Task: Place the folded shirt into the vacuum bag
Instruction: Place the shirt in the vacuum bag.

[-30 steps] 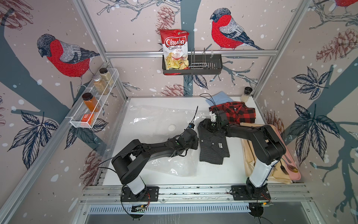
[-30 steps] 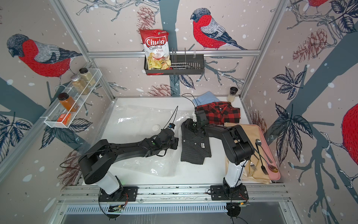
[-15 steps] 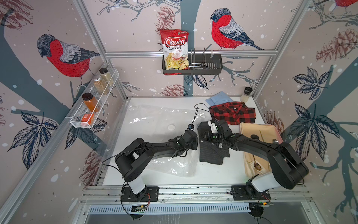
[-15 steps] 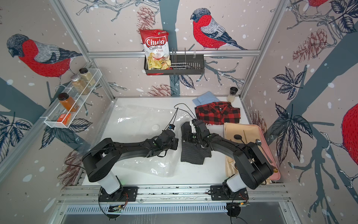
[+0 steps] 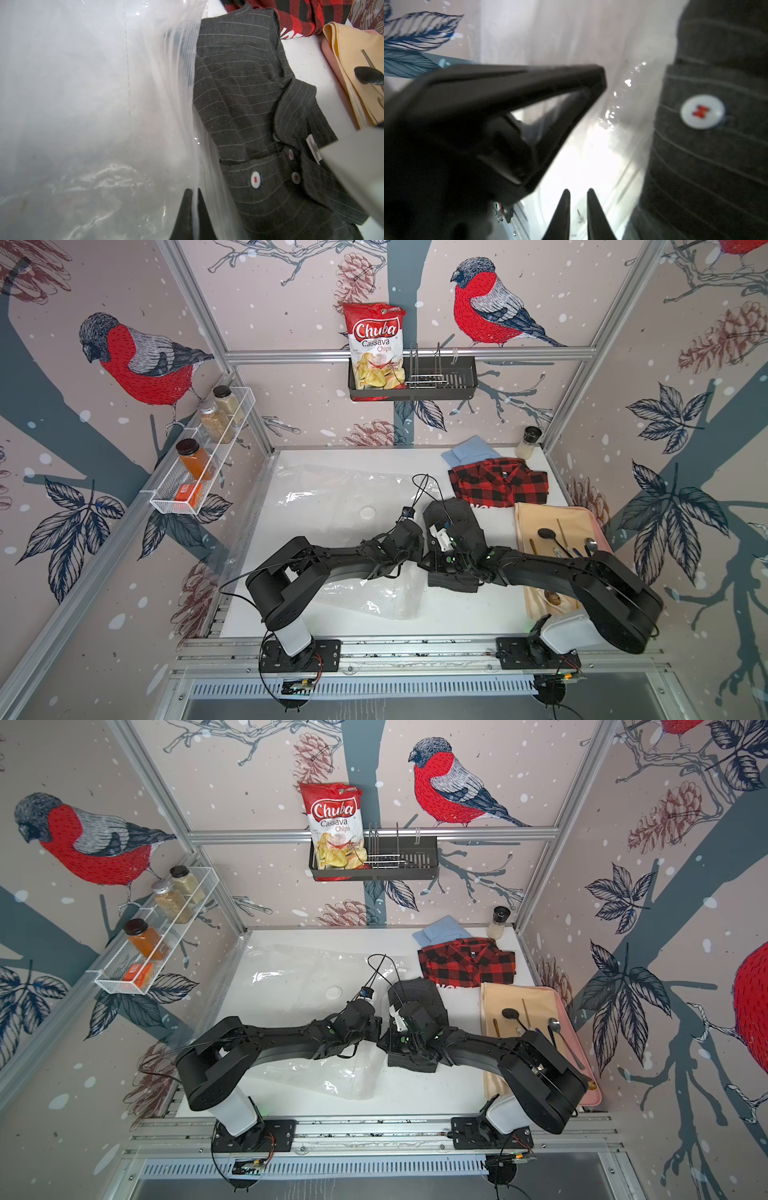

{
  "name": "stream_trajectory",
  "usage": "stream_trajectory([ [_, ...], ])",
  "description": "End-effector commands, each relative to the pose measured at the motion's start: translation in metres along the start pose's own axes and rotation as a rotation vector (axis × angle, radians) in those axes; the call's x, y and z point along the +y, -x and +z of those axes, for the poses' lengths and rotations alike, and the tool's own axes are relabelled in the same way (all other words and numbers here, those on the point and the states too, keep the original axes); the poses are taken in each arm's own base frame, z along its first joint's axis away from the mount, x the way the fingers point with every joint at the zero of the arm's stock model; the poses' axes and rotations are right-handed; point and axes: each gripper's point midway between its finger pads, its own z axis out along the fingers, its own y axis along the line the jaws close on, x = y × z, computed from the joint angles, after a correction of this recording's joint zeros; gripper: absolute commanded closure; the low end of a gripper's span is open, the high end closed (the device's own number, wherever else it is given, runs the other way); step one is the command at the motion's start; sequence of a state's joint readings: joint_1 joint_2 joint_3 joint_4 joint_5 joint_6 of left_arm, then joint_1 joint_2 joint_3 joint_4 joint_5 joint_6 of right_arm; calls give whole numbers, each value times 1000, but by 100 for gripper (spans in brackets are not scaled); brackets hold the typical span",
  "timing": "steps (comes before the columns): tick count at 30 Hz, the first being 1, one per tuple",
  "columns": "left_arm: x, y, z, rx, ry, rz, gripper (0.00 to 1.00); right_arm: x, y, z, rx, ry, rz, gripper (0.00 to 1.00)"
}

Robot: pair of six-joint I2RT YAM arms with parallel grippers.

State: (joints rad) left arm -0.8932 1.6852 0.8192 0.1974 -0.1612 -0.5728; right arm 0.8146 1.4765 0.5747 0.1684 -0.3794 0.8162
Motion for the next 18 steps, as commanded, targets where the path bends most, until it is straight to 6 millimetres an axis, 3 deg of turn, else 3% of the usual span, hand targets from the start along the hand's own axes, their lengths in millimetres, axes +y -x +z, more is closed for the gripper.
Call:
stream_trajectory([
  [1, -1, 9, -4, -45, -1, -11, 100, -7, -2, 8, -21, -41, 21, 83],
  [6, -3, 10, -8, -59, 5, 2, 100, -16, -15, 19, 5, -131, 1, 84],
  [9, -8, 10, -9, -65, 7, 19, 100, -11, -14, 17, -9, -158, -24, 84],
  [14, -11, 4, -4, -62, 43, 41, 100, 9, -5, -4, -84, -126, -73, 75],
  [18, -9, 1, -2, -64, 67, 43, 100, 13, -4, -27, -149, -124, -115, 68],
])
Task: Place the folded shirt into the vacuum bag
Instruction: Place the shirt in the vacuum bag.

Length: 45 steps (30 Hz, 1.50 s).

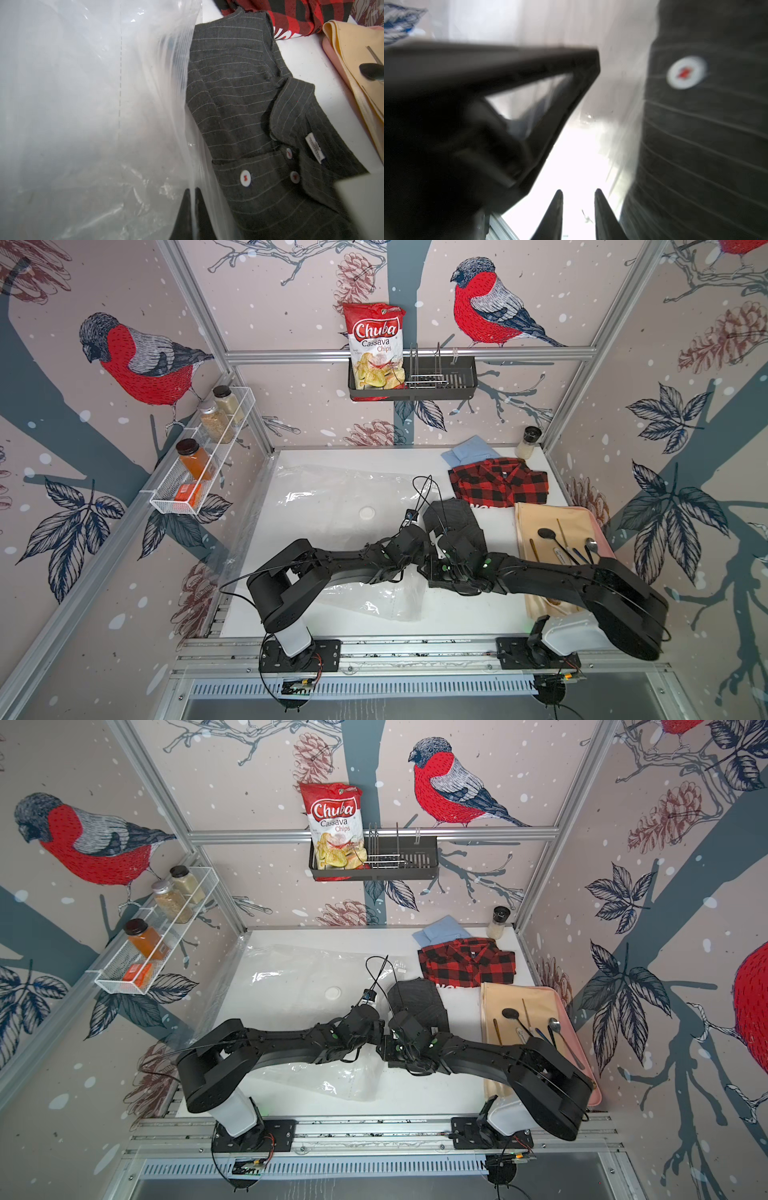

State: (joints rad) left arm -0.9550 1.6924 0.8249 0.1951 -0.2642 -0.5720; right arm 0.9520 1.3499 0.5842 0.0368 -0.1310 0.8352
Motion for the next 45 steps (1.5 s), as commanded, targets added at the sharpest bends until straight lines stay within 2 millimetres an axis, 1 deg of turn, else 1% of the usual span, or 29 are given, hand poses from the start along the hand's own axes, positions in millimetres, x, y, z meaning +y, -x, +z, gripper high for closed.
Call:
stream_trajectory([
  [1, 0, 5, 1, -27, 30, 2, 100, -3, 5, -15, -66, -17, -39, 67],
  [2, 0, 5, 1, -27, 35, 5, 100, -4, 7, -23, -90, -22, -51, 66],
  [6, 0, 3, 2, -24, 36, 6, 100, -18, 8, -38, -137, -72, -91, 63],
  [10, -1, 3, 2, -25, 32, -3, 100, -27, 6, -41, -150, -106, -123, 58],
  [18, -10, -1, 3, -18, -33, -25, 100, -40, -4, -29, -126, -213, -178, 53],
  [22, -9, -3, 2, -11, -73, -65, 100, -41, -9, -22, -106, -267, -209, 50],
  [25, -6, -2, 1, -6, -96, -95, 100, -48, -14, -16, -82, -327, -218, 46],
  [29, -5, -1, 0, -8, -101, -107, 100, -51, -21, -8, -51, -384, -236, 41],
  [33, -4, -2, 1, -5, -94, -112, 100, -58, -30, 2, -3, -435, -240, 41],
  [36, -2, -2, 1, -5, -87, -117, 100, -64, -37, 9, 34, -464, -236, 45],
  [38, -1, -3, 1, -6, -82, -119, 100, -68, -42, 12, 57, -478, -232, 50],
  [41, -1, -3, 1, -7, -86, -121, 100, -69, -45, 14, 76, -480, -232, 65],
  [45, -2, -3, 1, -7, -91, -122, 100, -64, -40, 11, 75, -466, -243, 88],
])
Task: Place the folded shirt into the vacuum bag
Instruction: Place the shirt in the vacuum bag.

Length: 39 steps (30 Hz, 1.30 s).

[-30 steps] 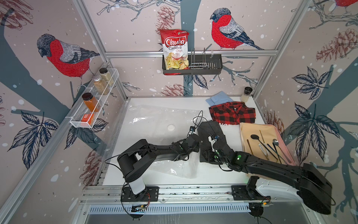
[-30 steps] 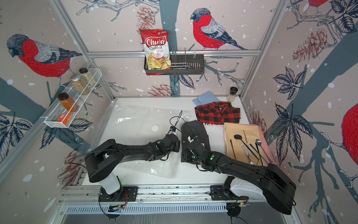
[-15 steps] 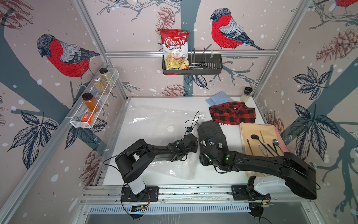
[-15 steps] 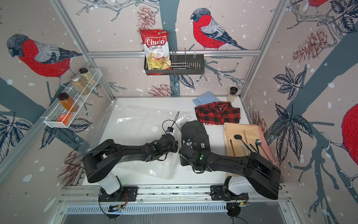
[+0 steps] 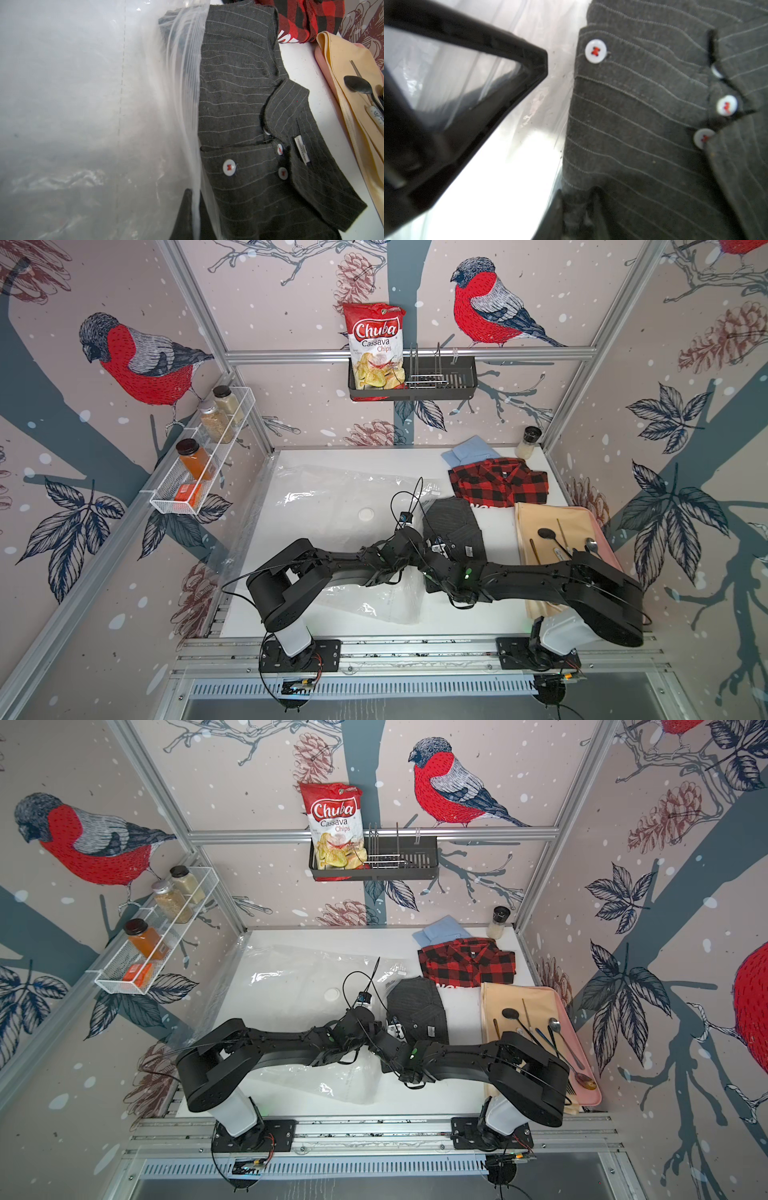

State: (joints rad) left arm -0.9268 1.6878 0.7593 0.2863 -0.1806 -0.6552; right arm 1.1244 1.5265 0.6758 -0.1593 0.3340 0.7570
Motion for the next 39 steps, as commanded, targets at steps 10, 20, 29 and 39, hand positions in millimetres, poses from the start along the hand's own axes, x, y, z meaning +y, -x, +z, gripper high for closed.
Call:
stream_trajectory([
  [10, -5, 7, -2, -24, -20, -9, 100, 1, 13, -41, 51, 213, 13, 100],
  [20, -9, 10, 0, -26, -26, -9, 100, 16, 46, -68, -1, 473, 80, 100],
  [29, -12, 19, -9, -44, -27, -17, 100, 33, 34, -39, 89, 531, 132, 100],
  [39, -26, 37, -27, -61, -69, -33, 100, 24, 17, -4, 155, 496, 216, 69],
])
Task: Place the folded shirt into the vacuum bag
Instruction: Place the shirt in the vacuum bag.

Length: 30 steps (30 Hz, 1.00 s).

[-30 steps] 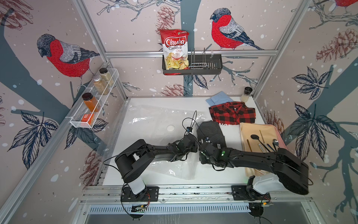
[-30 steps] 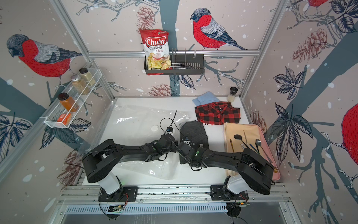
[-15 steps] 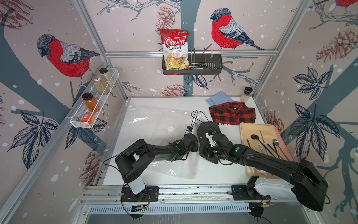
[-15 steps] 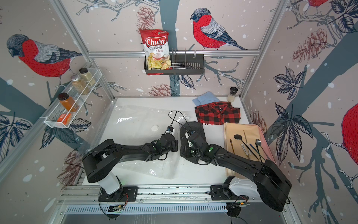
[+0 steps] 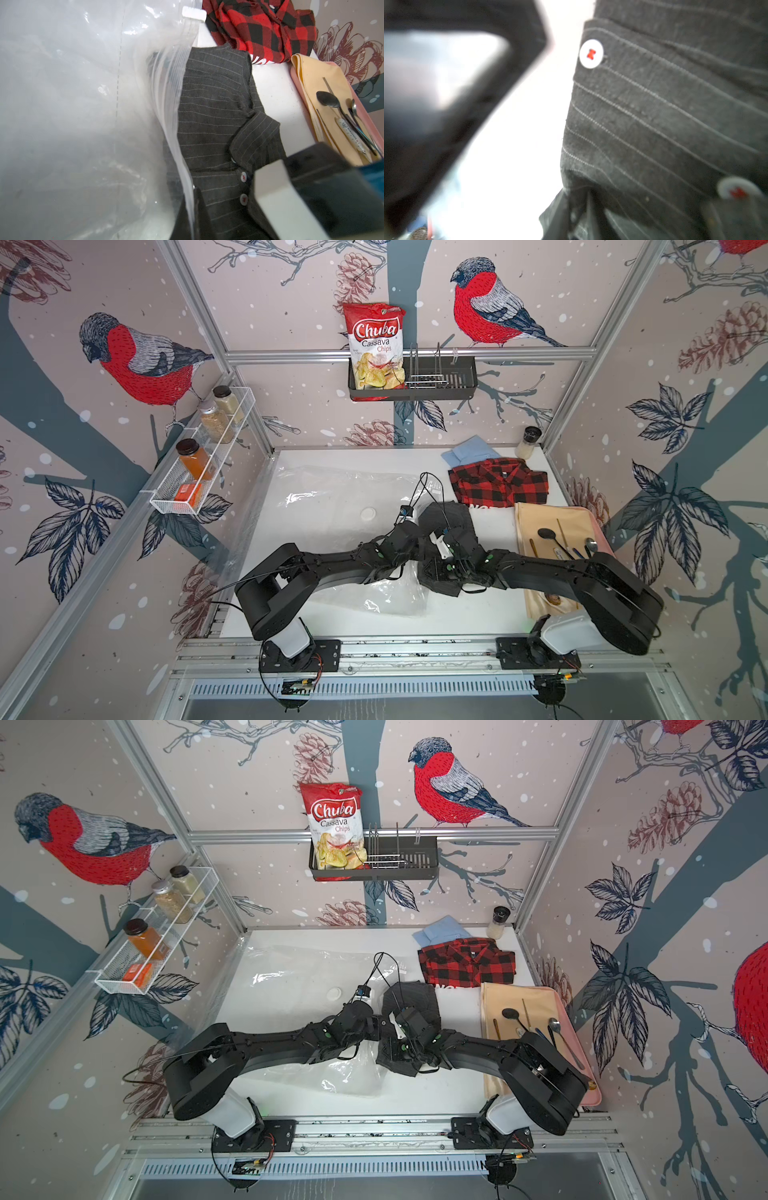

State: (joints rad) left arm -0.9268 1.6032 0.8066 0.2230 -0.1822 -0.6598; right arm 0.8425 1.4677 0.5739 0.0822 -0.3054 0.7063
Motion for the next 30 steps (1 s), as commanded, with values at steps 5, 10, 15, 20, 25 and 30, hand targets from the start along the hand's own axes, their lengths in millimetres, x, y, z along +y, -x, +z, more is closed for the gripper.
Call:
stream_trajectory([
  [5, -3, 5, -4, -6, -7, -13, 100, 7, 15, -9, -68, 26, 18, 57],
  [10, 1, 3, -3, -11, 13, -9, 100, 20, 23, -30, -126, 69, 15, 54],
  [15, -1, 4, -2, -17, 11, -8, 100, 16, 21, -29, -126, 100, 38, 65],
  [20, -1, 1, 0, -12, 17, -1, 100, 3, 7, -1, -51, 110, 70, 75],
  [25, 4, -3, 2, -13, 47, 9, 100, -19, -4, 16, -13, 28, 111, 74],
  [30, 11, -5, 3, -14, 98, 33, 100, -2, 19, -18, -129, 49, 83, 62],
])
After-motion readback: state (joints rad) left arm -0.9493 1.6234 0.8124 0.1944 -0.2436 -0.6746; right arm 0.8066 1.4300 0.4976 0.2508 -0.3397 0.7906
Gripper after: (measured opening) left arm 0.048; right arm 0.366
